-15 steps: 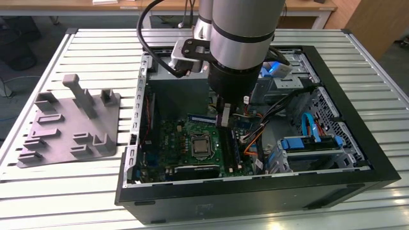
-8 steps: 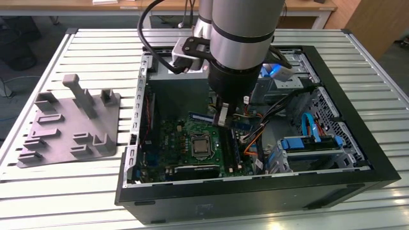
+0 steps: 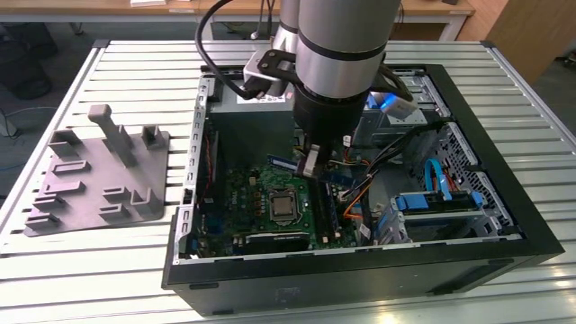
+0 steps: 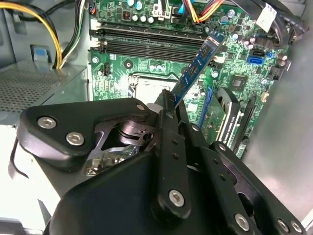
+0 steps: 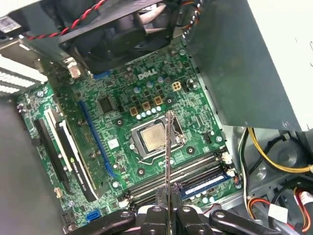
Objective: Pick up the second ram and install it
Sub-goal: 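Insert the second ram into the second slot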
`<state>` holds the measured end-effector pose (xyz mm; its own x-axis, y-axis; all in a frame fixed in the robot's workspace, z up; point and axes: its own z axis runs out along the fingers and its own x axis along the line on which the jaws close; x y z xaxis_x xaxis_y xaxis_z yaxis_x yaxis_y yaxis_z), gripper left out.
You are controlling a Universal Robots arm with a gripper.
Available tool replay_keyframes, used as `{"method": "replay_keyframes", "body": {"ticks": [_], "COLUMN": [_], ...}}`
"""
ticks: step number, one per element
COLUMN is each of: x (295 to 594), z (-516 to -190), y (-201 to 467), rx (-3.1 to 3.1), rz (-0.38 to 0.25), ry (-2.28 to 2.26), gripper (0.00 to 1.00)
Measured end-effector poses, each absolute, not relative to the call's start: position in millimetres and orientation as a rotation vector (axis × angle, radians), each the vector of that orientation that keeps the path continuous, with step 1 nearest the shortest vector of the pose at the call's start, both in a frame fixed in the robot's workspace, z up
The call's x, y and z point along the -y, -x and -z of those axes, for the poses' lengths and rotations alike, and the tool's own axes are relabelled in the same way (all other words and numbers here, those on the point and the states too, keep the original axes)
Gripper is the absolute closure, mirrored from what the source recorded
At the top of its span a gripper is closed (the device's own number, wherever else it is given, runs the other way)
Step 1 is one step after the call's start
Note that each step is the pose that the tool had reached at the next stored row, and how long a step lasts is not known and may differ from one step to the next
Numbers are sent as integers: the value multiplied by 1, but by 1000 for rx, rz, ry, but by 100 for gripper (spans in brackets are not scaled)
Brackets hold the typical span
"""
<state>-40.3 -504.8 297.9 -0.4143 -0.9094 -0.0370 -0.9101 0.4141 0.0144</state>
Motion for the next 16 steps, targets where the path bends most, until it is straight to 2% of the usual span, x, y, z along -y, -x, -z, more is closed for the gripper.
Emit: {"method": "replay_keyframes", "body": {"ticks": [16], "x": [505], "z": [-297], "y": [40], "rx": [-2749], "rz": [-47], "ry": [1466], "gripper": [86]}}
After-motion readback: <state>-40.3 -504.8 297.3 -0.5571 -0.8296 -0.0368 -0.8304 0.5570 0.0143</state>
